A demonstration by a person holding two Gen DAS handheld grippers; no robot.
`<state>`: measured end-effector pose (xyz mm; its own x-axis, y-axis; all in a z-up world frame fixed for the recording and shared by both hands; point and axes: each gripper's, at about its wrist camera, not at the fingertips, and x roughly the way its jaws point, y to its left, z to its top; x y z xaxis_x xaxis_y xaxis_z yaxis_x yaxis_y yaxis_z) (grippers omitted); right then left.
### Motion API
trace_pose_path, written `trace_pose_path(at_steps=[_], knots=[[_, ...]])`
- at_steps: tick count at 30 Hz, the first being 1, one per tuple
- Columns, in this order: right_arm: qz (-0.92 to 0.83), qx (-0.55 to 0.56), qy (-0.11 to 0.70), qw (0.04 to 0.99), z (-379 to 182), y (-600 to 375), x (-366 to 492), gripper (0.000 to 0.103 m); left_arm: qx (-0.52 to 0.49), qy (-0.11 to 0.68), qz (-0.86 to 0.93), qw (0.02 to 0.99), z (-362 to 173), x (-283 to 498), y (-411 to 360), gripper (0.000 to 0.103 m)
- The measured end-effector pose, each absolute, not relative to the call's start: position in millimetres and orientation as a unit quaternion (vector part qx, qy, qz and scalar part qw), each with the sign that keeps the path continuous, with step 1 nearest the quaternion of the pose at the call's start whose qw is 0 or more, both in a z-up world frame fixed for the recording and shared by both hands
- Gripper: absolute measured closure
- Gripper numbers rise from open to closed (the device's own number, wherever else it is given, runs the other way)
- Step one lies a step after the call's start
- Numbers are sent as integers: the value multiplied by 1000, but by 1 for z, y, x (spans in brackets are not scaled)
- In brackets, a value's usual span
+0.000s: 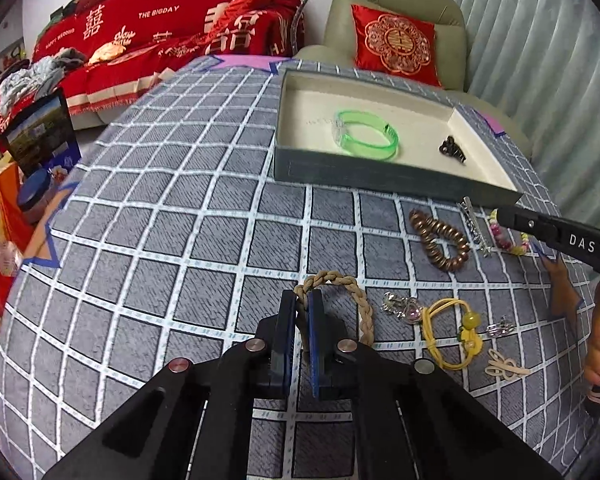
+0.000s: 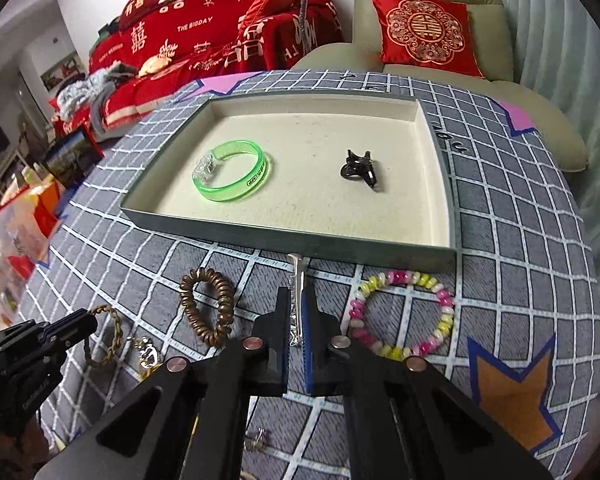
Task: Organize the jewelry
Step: 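Place the braided bracelet on the bangle while the right tool drops the silver clip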
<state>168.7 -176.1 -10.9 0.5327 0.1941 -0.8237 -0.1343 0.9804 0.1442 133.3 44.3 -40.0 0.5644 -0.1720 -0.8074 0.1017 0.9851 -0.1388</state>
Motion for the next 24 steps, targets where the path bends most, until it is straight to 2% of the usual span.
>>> trace_pose_path(at_steps=[7,8,10,11,12,16,17,19,20,21,24], knots=[[101,67,499,858,-23,-180,178,95,-36,445,-76,892,-28,128,46,87],[99,58,500,858,-25,-177,181,90,-35,445,-75,892,-28,128,47,87],[95,39,501,859,-30,-168,185,70,-32,444,-72,893,-27,127,48,87],[91,29,498,862,-33,-163,189,54,-31,444,-71,893,-27,127,48,87],[88,23,496,863,-34,-161,190,53,-31,444,-71,893,-27,127,48,87],[84,-6,501,862,-43,-149,200,54,-32,443,-69,893,-27,127,50,87],[80,-26,500,862,-44,-143,200,56,-30,442,-68,894,-27,127,51,87],[80,-54,495,864,-45,-134,199,73,-32,444,-67,893,-28,128,52,87],[85,-61,495,863,-44,-131,197,85,-33,445,-67,892,-28,129,53,87],[87,-59,495,863,-44,-131,197,92,-33,445,-67,892,-28,129,53,87],[92,-41,481,871,-34,-136,189,92,-33,443,-67,893,-26,129,53,87]])
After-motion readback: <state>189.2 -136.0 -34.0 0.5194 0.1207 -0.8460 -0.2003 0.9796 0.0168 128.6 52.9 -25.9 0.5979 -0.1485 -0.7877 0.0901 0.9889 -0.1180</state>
